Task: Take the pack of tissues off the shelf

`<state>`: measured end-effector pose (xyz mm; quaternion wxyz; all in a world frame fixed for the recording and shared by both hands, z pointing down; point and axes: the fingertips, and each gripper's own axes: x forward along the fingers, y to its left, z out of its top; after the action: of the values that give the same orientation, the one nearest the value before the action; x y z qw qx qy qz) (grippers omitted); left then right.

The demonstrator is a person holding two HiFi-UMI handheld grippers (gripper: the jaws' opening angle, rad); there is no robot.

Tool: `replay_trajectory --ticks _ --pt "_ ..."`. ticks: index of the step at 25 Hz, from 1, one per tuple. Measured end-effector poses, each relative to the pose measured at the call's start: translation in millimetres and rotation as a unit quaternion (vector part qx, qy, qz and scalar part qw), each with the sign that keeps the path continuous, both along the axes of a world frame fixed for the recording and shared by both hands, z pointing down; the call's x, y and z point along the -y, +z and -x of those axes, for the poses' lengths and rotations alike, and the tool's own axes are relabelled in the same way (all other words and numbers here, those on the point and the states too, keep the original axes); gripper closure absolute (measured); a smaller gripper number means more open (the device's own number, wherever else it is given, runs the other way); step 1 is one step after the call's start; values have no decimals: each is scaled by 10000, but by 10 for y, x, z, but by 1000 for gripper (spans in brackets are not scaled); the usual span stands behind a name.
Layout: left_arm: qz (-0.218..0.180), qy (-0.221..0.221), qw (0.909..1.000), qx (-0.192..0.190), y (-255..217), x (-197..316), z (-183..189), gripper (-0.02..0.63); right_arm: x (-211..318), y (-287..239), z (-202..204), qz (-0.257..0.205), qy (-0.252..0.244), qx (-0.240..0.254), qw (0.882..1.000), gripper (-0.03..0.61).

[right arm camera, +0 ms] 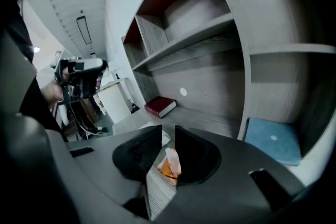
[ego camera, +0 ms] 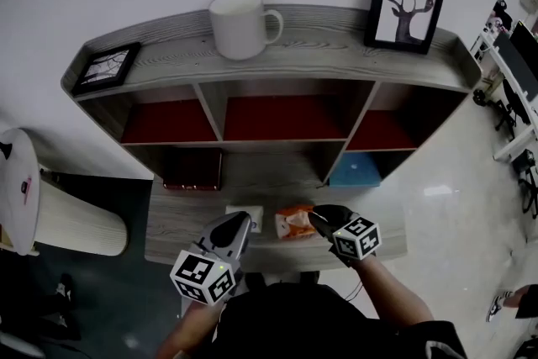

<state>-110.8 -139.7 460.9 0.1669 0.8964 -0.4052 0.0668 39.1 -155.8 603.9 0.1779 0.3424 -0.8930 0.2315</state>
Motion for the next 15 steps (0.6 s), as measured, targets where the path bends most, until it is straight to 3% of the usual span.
replay_trajectory --ticks 11,15 --pt "-410 8 9991 119 -466 -21 79 584 122 -1581 496 -1428 -450 749 9859 543" --pt "-513 0 9987 51 -617 -64 85 584 54 -1954 638 -1635 -665 811 9810 543"
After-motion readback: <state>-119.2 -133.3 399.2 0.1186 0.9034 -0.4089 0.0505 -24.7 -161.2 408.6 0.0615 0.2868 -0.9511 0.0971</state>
